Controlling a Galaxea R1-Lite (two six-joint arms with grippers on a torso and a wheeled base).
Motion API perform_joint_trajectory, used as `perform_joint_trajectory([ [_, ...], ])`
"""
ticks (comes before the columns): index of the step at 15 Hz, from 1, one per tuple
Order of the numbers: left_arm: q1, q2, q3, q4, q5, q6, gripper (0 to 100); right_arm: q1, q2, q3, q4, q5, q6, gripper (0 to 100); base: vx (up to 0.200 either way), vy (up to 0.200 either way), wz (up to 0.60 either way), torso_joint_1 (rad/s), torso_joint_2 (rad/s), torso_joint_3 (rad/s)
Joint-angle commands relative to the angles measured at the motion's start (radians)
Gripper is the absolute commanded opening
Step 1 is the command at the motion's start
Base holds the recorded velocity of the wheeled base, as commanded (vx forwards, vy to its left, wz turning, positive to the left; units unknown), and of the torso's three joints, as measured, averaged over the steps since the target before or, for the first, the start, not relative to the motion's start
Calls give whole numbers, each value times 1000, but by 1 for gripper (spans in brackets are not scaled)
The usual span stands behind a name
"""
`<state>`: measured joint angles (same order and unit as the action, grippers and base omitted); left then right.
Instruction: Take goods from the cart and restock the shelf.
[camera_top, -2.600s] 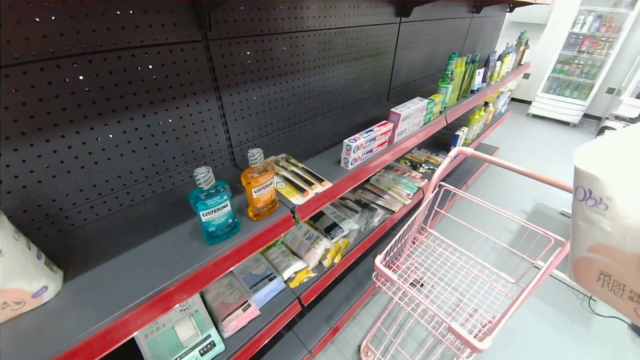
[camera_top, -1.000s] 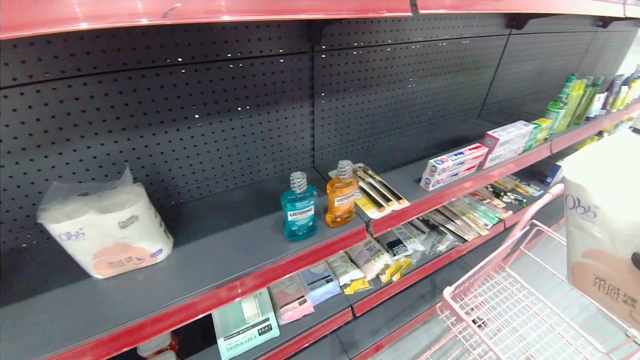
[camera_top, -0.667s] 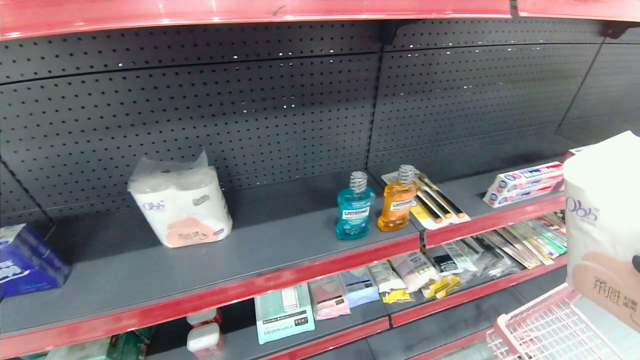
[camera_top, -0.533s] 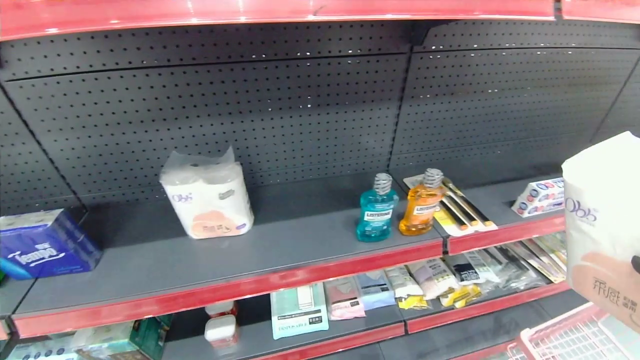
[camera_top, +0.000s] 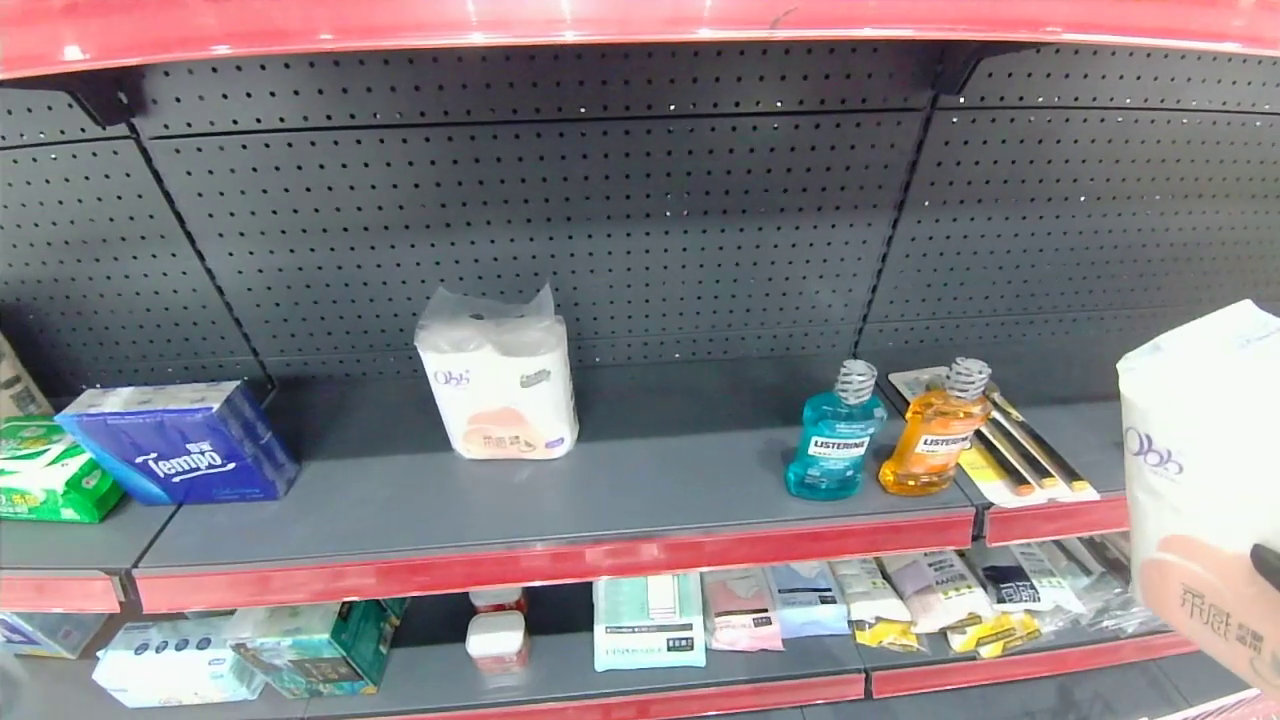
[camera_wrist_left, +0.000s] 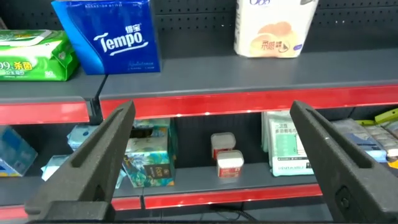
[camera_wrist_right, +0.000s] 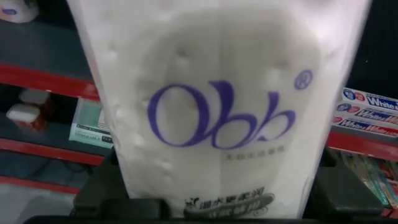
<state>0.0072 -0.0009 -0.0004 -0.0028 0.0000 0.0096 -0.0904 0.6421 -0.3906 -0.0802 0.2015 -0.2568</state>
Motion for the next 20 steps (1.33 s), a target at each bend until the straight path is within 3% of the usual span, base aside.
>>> perform_joint_trajectory([
  [1,0,1,0,-2,0,6,100,5,-53,29,2,10,16,0,0,0,0,0,0,0],
  [3,-6,12,0,-2,-14,12,100,31,-141,82,0,65,24,0,0,0,0,0,0,0],
  [5,-6,12,0,-3,-49,56,100,32,-226,128,5,65,30,0,0,0,0,0,0,0],
  [8,-10,36,-23,-5,-80,50,100,34,-331,145,13,68,47,0,0,0,0,0,0,0],
  [9,-10,163,-171,3,-100,15,100,34,-358,148,13,67,82,0,0,0,0,0,0,0],
  [10,-10,305,-280,-10,-101,-54,100,29,-374,151,14,62,105,0,0,0,0,0,0,0],
  [11,-10,371,-319,-28,-101,-80,100,28,-384,170,14,61,106,0,0,0,0,0,0,0],
  [14,22,498,-305,-71,-60,-134,100,31,-461,254,14,72,105,0,0,0,0,0,0,0],
  [16,40,596,-303,-72,-49,-138,100,34,-460,262,14,72,105,0,0,0,0,0,0,0],
  [18,103,812,-297,-203,-43,-102,100,32,-452,256,14,64,105,0,0,0,0,0,0,0],
  [19,149,981,-263,-407,-52,-102,100,31,-450,250,14,61,105,0,0,0,0,0,0,0],
  [20,155,1029,-248,-470,-58,-102,100,31,-449,250,14,61,105,0,0,0,0,0,0,0],
])
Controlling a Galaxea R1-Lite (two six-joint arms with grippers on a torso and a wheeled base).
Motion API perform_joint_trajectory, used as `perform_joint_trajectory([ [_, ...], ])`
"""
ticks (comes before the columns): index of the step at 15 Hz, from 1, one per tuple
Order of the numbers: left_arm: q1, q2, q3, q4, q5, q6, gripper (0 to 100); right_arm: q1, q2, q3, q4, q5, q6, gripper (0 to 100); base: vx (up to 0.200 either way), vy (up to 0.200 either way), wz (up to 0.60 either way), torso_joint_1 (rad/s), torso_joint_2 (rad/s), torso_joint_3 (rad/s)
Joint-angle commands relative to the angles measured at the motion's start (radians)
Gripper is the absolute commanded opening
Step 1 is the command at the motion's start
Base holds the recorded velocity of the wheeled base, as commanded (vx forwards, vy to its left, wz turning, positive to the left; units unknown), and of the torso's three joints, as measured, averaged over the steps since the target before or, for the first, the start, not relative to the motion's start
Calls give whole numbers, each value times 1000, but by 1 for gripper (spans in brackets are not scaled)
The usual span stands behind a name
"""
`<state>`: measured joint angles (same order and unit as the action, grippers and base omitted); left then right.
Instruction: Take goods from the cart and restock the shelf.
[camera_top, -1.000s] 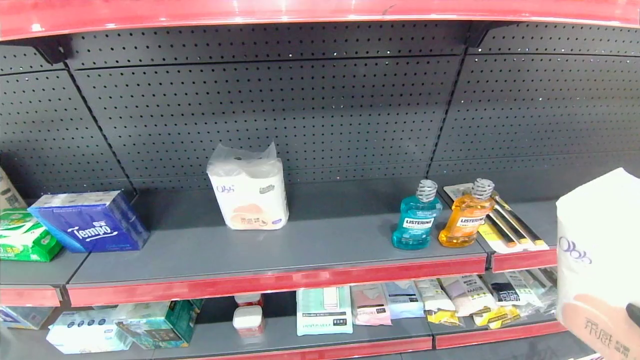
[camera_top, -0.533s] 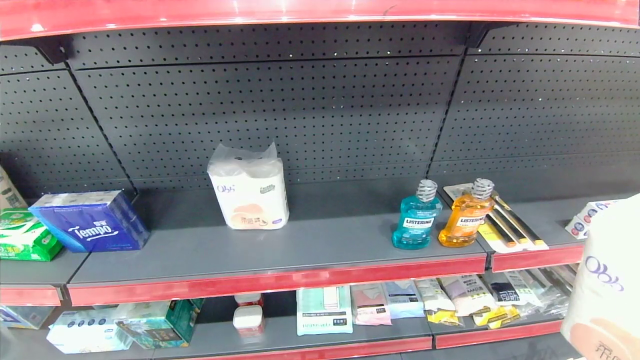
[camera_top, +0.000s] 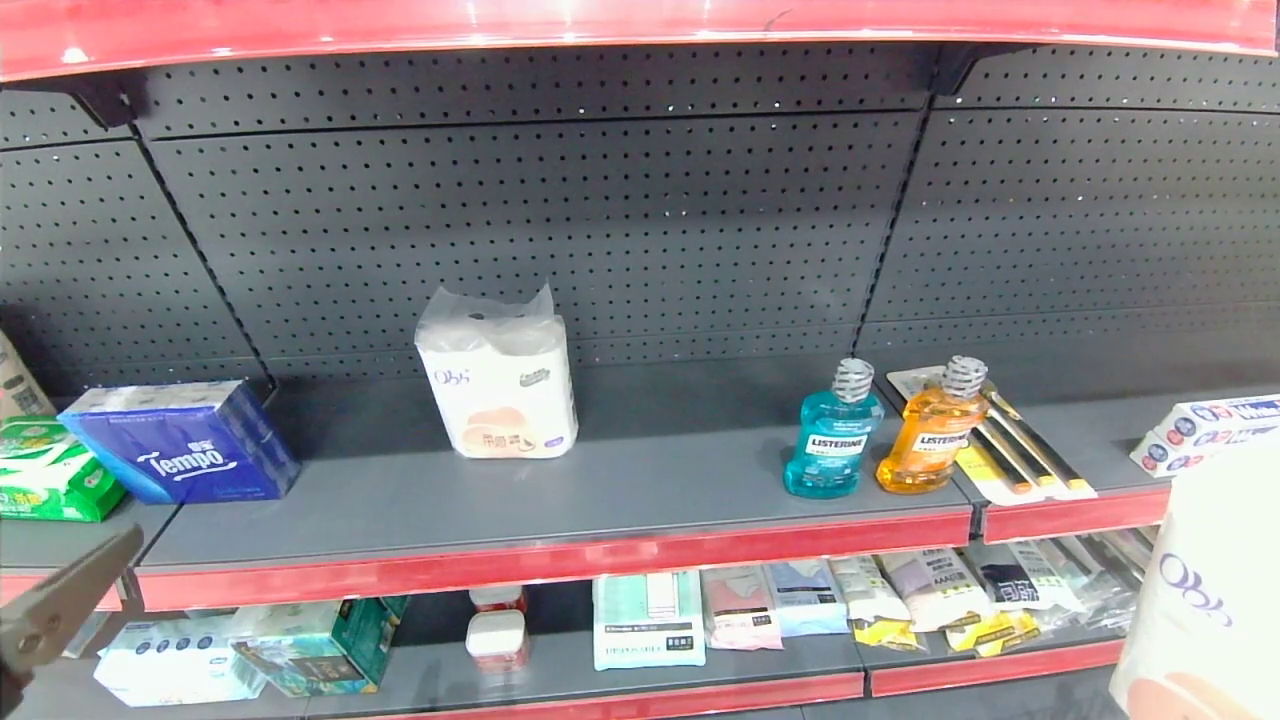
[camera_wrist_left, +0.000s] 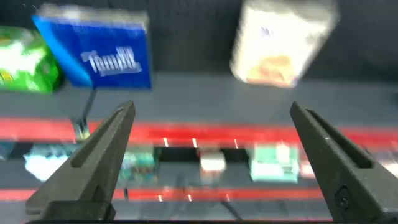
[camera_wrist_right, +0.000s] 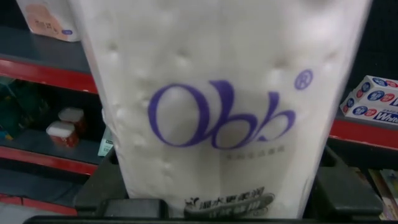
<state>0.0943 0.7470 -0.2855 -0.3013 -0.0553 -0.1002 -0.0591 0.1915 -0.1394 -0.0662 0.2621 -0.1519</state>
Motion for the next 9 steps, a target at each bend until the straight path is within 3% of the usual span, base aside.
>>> perform_joint_trajectory([
  [1,70,434,123,-435,-78,11,100,-2,6,1,0,0,-3,0,0,0,0,0,0,0],
  [2,73,496,169,-556,-173,25,100,-1,11,3,2,-1,-5,0,0,0,0,0,0,0],
  [3,79,540,186,-610,-256,42,100,-1,13,6,0,-1,-9,0,0,0,0,0,0,0],
  [5,87,586,181,-618,-383,71,100,-2,14,9,2,-1,-11,0,0,0,0,0,0,0],
  [6,96,649,157,-619,-465,114,100,-2,17,7,2,-1,-11,0,0,0,0,0,0,0],
  [7,114,724,112,-621,-483,163,100,-2,17,9,2,-1,-12,0,0,0,0,0,0,0],
  [9,144,848,11,-648,-528,191,100,-2,17,12,2,-1,-14,0,0,0,0,0,0,0],
])
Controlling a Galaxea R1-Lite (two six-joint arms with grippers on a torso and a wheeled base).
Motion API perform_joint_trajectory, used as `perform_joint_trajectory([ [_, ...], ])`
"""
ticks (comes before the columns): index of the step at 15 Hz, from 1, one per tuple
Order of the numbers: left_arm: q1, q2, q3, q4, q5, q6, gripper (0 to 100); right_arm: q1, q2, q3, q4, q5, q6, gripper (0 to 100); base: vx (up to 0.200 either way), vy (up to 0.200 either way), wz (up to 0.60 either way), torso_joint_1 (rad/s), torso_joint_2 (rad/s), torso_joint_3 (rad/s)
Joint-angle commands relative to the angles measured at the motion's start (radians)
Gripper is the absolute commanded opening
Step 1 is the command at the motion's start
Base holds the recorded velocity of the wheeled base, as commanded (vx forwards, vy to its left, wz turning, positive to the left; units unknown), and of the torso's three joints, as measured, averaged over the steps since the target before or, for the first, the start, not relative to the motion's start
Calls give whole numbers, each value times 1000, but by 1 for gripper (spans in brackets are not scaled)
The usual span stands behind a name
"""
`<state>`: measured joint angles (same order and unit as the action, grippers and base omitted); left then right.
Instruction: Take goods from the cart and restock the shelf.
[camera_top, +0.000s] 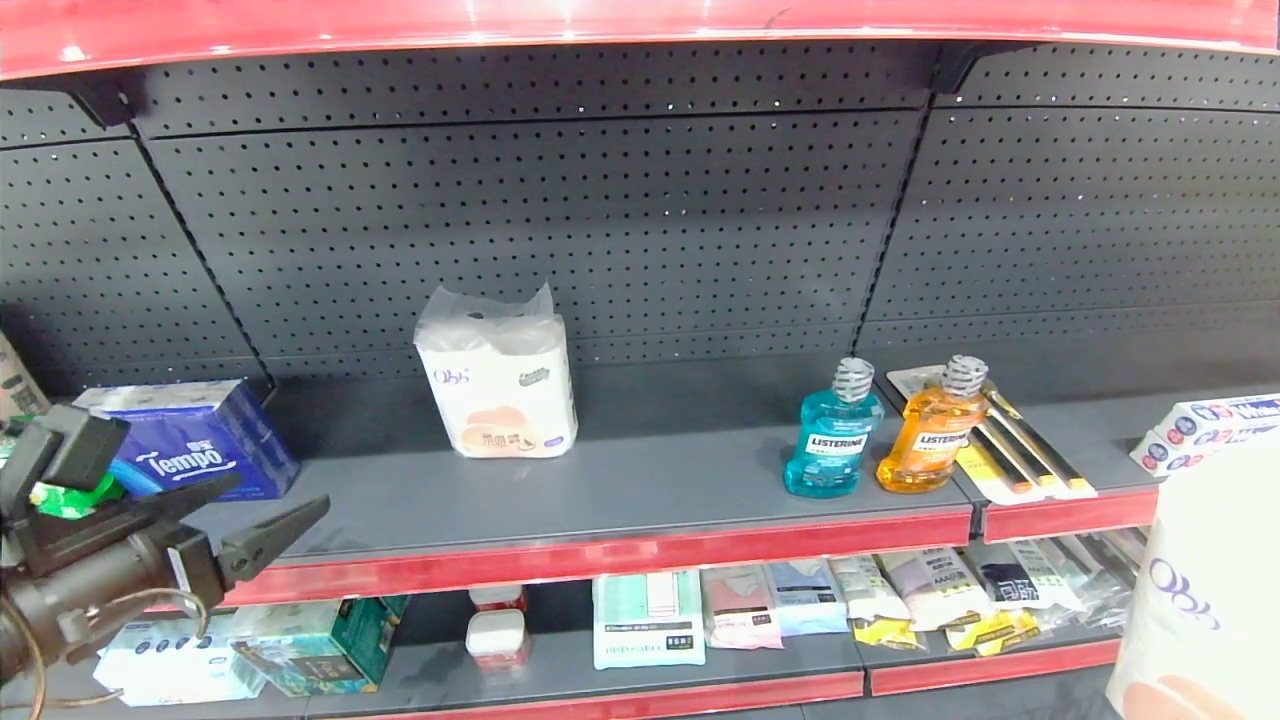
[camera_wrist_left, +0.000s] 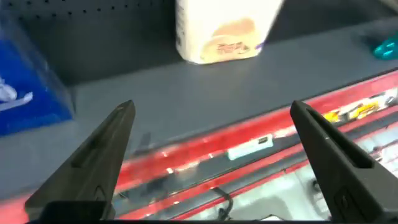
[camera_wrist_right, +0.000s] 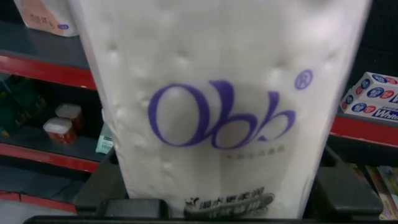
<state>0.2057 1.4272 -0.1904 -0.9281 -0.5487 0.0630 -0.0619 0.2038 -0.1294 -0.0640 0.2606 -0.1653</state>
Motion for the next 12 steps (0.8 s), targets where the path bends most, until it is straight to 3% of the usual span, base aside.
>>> perform_joint_trajectory([
  [1,32,203,-110,-43,-50,28,100,-1,5,4,0,0,-6,0,0,0,0,0,0,0],
  [6,21,463,-236,-302,-214,28,100,-3,3,7,0,0,-22,0,0,0,0,0,0,0],
  [8,-3,526,-281,-345,-238,28,100,-3,2,10,0,0,-26,0,0,0,0,0,0,0],
  [12,-39,590,-423,-341,-238,20,100,-4,-11,20,0,-1,-33,0,0,0,0,0,0,0],
])
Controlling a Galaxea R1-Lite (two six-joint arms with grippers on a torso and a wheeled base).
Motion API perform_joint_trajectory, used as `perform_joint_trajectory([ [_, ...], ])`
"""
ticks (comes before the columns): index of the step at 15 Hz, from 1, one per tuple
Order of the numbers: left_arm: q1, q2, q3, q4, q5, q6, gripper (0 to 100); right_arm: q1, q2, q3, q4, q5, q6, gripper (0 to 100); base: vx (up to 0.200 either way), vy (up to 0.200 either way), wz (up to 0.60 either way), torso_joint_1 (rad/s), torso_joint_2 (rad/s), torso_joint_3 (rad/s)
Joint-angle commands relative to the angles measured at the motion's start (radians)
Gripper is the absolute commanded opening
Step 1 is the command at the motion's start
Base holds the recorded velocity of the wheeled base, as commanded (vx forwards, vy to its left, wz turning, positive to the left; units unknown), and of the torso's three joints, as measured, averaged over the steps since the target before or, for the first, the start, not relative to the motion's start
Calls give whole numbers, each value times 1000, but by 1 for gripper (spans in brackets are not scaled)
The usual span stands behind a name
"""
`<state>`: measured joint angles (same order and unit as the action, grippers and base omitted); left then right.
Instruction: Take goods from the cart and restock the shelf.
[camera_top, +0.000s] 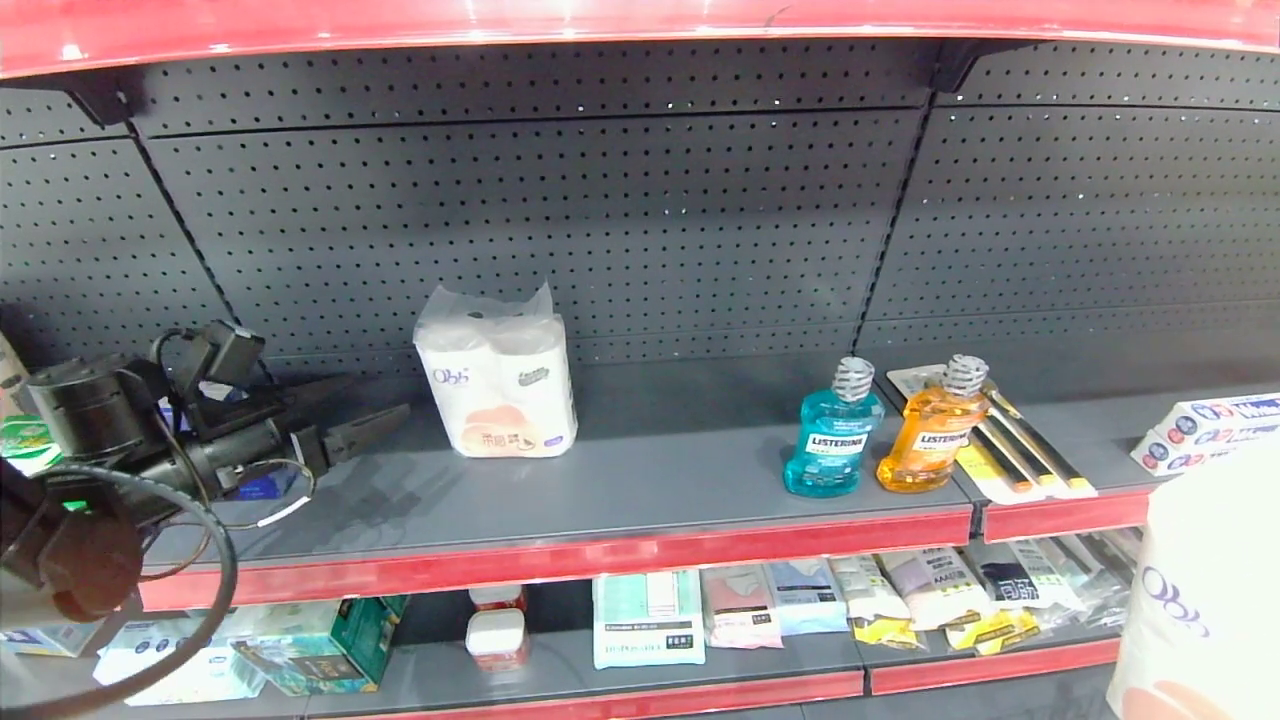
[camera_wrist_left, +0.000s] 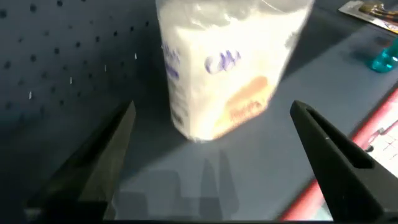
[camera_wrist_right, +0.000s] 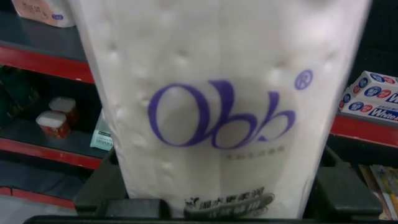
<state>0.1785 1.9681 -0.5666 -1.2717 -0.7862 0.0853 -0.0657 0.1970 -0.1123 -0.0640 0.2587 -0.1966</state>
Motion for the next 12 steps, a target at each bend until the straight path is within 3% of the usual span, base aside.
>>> perform_joint_trajectory([
  [1,-19,58,-70,5,-2,-7,100,-2,-11,3,0,1,-1,0,0,0,0,0,0,0],
  [7,-44,106,-134,3,-35,-15,100,-6,-27,-1,13,1,-3,0,0,0,0,0,0,0],
  [12,-42,160,-219,5,-96,-16,100,-6,-27,3,13,-1,-3,0,0,0,0,0,0,0],
])
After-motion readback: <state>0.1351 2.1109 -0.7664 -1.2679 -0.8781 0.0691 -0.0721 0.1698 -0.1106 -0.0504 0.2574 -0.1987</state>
